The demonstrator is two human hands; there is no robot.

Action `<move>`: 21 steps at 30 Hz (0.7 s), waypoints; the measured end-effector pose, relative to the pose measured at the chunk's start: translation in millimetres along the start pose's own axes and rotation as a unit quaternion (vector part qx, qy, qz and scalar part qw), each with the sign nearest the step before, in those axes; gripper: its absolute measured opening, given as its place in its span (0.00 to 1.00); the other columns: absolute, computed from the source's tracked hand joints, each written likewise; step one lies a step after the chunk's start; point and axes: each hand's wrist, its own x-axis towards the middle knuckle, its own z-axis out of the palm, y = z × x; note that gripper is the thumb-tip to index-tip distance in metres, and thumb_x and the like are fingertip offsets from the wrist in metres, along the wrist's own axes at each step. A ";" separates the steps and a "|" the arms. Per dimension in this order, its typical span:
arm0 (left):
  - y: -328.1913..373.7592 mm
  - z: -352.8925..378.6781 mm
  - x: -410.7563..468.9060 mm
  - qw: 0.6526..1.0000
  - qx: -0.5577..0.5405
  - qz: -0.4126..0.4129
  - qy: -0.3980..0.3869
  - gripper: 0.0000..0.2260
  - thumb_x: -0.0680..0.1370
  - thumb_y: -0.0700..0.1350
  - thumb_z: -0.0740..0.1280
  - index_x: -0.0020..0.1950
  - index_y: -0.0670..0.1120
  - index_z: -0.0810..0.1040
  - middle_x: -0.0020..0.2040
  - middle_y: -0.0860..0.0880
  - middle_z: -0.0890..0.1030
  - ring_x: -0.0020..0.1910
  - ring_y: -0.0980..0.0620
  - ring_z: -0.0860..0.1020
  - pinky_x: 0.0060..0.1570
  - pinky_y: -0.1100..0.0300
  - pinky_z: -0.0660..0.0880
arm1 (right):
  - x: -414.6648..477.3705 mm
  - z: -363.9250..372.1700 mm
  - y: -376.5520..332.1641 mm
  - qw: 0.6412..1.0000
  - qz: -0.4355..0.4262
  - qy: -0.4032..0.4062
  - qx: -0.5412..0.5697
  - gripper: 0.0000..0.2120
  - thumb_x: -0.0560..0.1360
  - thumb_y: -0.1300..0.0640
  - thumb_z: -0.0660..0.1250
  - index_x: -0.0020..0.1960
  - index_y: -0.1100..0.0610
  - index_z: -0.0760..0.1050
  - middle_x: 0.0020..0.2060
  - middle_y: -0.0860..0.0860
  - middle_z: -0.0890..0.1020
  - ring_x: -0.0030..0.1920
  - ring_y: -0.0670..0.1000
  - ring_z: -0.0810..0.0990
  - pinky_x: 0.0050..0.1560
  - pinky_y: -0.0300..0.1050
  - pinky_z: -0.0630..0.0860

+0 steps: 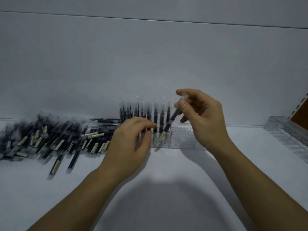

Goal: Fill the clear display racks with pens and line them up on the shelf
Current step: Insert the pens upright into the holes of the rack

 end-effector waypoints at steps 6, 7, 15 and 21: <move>2.7 11.7 -9.3 0.988 0.111 0.043 -0.101 0.20 0.78 0.44 0.65 0.70 0.50 0.76 0.61 0.55 0.75 0.61 0.54 0.71 0.62 0.51 0.71 | 7.9 -19.5 1.0 0.996 -0.001 0.087 -0.017 0.10 0.81 0.64 0.68 0.61 0.57 0.80 0.46 0.54 0.84 0.44 0.51 0.85 0.39 0.42 0.82; 4.2 12.9 -10.9 0.984 0.133 0.043 -0.112 0.20 0.77 0.45 0.66 0.70 0.50 0.75 0.61 0.55 0.73 0.61 0.53 0.71 0.62 0.50 0.71 | 8.9 -21.6 1.6 0.995 -0.001 0.098 -0.019 0.10 0.81 0.64 0.68 0.61 0.57 0.80 0.46 0.54 0.84 0.44 0.50 0.85 0.40 0.43 0.83; 8.8 15.8 -15.5 0.973 0.175 0.026 -0.146 0.22 0.76 0.47 0.68 0.70 0.53 0.74 0.62 0.55 0.70 0.63 0.52 0.69 0.64 0.50 0.68 | 8.6 -20.3 1.2 0.994 -0.013 0.101 -0.031 0.10 0.80 0.64 0.69 0.60 0.55 0.81 0.45 0.49 0.83 0.43 0.51 0.85 0.38 0.43 0.82; 7.8 15.5 -17.2 0.972 0.160 0.024 -0.170 0.23 0.74 0.51 0.67 0.70 0.55 0.73 0.65 0.57 0.68 0.68 0.53 0.65 0.69 0.52 0.61 | 6.5 -18.6 5.5 0.994 -0.025 0.079 -0.074 0.11 0.80 0.62 0.70 0.61 0.53 0.81 0.45 0.53 0.83 0.44 0.54 0.84 0.39 0.48 0.84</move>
